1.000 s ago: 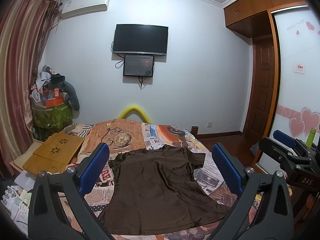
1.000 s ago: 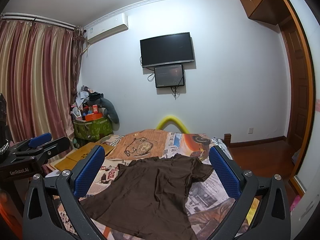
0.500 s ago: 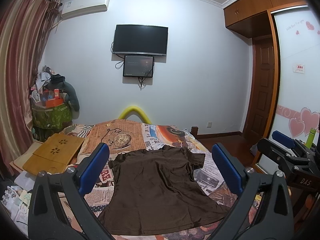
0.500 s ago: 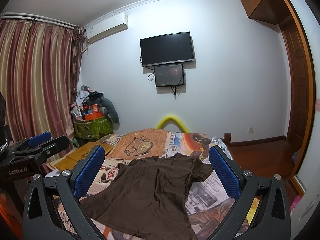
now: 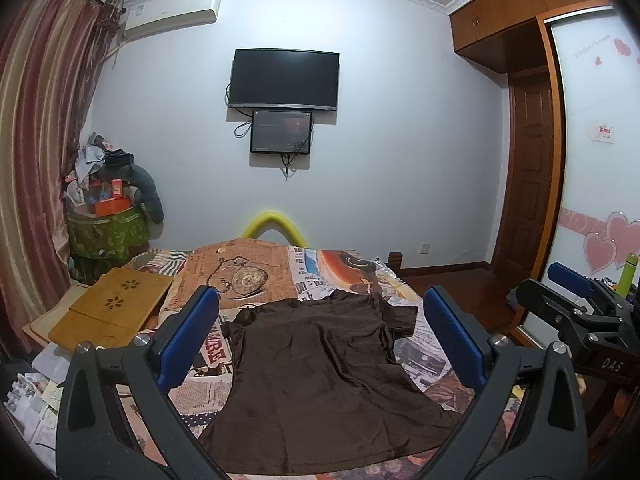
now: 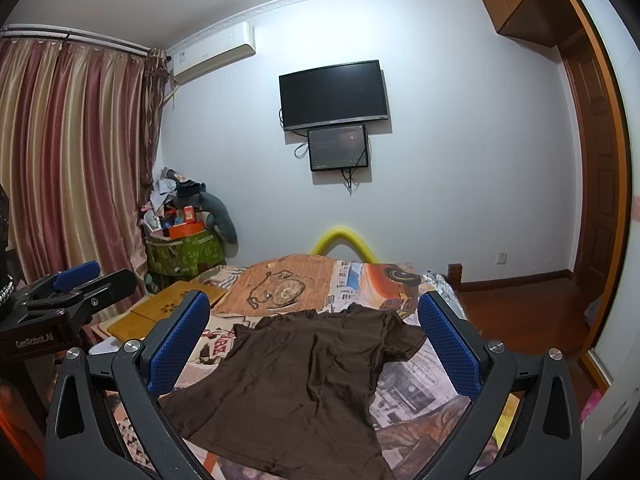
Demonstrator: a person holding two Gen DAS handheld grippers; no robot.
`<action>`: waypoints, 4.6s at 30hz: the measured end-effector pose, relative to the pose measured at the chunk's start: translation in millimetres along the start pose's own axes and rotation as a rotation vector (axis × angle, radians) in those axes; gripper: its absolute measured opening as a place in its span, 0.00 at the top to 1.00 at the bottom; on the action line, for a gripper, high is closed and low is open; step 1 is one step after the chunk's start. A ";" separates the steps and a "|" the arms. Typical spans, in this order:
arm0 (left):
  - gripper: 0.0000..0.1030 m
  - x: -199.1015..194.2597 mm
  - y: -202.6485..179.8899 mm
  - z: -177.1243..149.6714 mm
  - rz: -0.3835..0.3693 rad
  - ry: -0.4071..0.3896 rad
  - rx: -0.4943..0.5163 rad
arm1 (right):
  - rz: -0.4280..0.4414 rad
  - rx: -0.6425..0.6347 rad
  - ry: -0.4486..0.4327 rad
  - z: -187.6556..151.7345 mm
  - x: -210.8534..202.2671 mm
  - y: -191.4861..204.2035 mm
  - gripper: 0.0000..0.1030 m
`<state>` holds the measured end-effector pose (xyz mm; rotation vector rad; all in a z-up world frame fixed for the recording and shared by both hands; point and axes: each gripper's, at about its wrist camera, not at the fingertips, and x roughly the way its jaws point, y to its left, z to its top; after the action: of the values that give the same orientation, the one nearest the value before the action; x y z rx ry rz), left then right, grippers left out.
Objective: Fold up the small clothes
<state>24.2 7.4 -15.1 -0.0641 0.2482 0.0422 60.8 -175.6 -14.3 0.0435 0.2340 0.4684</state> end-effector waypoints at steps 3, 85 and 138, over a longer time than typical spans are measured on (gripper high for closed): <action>0.00 11.8 5.0 -1.8 0.009 0.014 0.002 | -0.013 -0.010 0.018 -1.5 9.0 -3.1 0.00; 0.87 440.7 121.9 -72.7 0.099 0.497 0.169 | -0.038 0.118 0.712 -120.3 309.3 -178.8 0.38; 0.44 497.0 297.7 -168.3 0.104 0.928 -0.394 | -0.072 0.087 0.683 -98.9 303.4 -150.0 0.38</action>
<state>449.7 309.5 -317.9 -0.4671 1.1698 0.1649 366.7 -173.3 -189.5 -0.0419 0.9236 0.3876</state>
